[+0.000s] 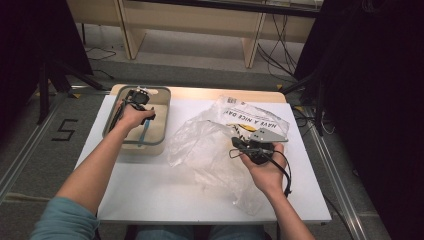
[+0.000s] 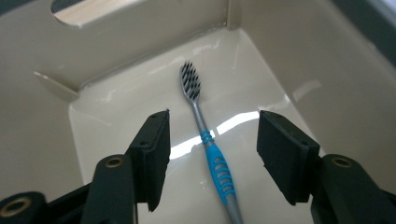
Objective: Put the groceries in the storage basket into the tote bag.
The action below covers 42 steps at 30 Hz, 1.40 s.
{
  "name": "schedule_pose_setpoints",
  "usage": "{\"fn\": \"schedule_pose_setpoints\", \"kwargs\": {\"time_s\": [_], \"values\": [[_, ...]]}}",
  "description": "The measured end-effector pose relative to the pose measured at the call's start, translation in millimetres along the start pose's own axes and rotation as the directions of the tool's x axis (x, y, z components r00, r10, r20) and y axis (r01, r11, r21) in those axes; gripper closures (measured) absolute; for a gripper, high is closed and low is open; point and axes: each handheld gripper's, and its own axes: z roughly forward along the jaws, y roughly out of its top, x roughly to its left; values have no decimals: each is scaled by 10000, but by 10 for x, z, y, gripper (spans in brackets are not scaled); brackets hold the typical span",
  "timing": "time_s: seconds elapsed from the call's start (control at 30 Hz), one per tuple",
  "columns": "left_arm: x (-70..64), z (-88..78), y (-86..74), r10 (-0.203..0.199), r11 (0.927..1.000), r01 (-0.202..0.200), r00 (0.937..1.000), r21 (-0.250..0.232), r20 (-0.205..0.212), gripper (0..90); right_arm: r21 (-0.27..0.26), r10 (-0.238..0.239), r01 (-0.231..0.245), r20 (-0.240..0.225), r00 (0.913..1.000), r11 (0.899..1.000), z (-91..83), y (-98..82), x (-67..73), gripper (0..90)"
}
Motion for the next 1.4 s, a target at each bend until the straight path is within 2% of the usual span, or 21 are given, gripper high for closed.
{"fn": "schedule_pose_setpoints", "kwargs": {"time_s": [0.33, 0.53, 0.83, 1.17, 1.4], "values": [[2, 75, -48, 0, 9978, -4, 10000, 656, 67, 486, -38, -6, 6, 4, 10000, 10000, 5, -4, -1, 900], [8, 131, -86, -114, 9935, 97, 9998, 1136, 142, 513, -7, 19, -19, 10, 10000, 10000, 4, -6, 0, 900], [-16, 162, -97, -308, 9892, 237, 9984, 1444, 477, 569, 30, -7, 7, -16, 10000, 10000, 7, -6, 4, 900], [-20, 204, -107, -393, 9829, 272, 9972, 1821, 629, 619, 32, 12, -12, -28, 10000, 10000, 8, -8, 4, 900], [-6, 209, -108, -523, 9818, 366, 9954, 1862, 797, 652, 57, -5, 5, -37, 10000, 10000, 9, -8, 5, 900]]}}
